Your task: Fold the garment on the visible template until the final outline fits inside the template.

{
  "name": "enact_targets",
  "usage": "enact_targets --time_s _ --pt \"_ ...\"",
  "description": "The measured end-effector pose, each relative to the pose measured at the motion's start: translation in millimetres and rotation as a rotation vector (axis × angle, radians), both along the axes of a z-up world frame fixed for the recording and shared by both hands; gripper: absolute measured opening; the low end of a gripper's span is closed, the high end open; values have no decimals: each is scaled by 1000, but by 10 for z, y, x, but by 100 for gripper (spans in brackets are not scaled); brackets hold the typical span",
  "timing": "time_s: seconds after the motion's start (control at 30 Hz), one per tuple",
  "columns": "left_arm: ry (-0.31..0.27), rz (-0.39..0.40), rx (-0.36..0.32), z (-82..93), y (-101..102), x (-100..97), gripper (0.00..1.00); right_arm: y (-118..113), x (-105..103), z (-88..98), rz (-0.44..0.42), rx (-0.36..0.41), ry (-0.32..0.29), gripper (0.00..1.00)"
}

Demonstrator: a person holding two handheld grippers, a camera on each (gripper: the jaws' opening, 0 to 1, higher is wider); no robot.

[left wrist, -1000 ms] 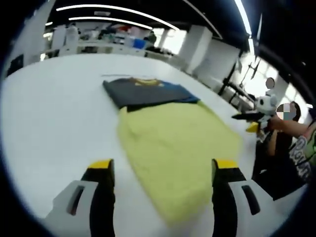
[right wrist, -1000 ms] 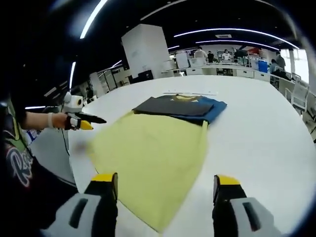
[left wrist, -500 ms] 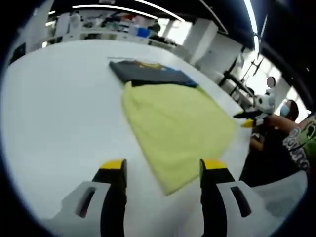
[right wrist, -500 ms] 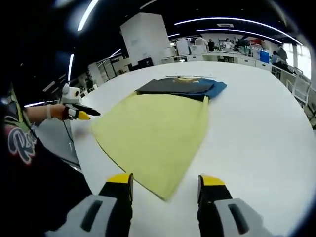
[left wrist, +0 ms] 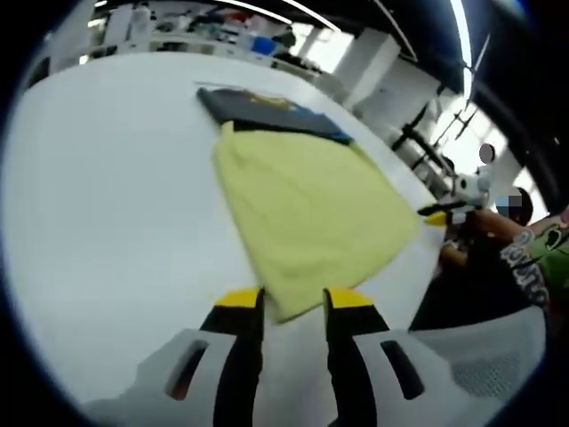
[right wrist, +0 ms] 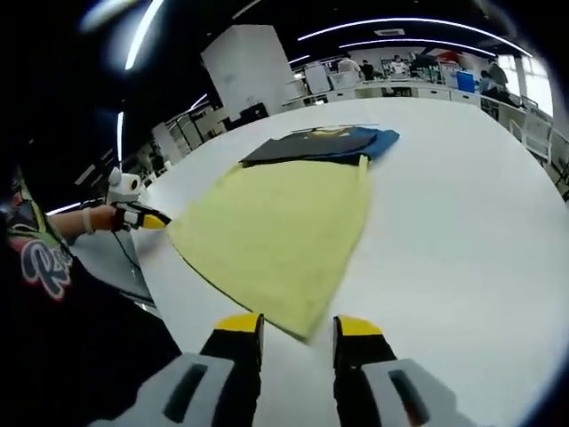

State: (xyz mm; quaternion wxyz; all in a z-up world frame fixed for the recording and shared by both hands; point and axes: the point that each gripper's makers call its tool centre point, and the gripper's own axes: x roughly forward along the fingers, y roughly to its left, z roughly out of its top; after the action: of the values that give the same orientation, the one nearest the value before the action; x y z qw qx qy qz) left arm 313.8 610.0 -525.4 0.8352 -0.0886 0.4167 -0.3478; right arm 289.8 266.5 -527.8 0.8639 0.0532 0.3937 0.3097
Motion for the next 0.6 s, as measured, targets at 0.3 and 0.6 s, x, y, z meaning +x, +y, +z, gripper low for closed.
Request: enact_targets --time_s 0.3,0.6 --pt "86 110 -74 -76 25 31 0 3 74 -92 -69 38 40 0" --pt "103 96 -100 55 16 21 0 31 49 29 -115 108 92 0"
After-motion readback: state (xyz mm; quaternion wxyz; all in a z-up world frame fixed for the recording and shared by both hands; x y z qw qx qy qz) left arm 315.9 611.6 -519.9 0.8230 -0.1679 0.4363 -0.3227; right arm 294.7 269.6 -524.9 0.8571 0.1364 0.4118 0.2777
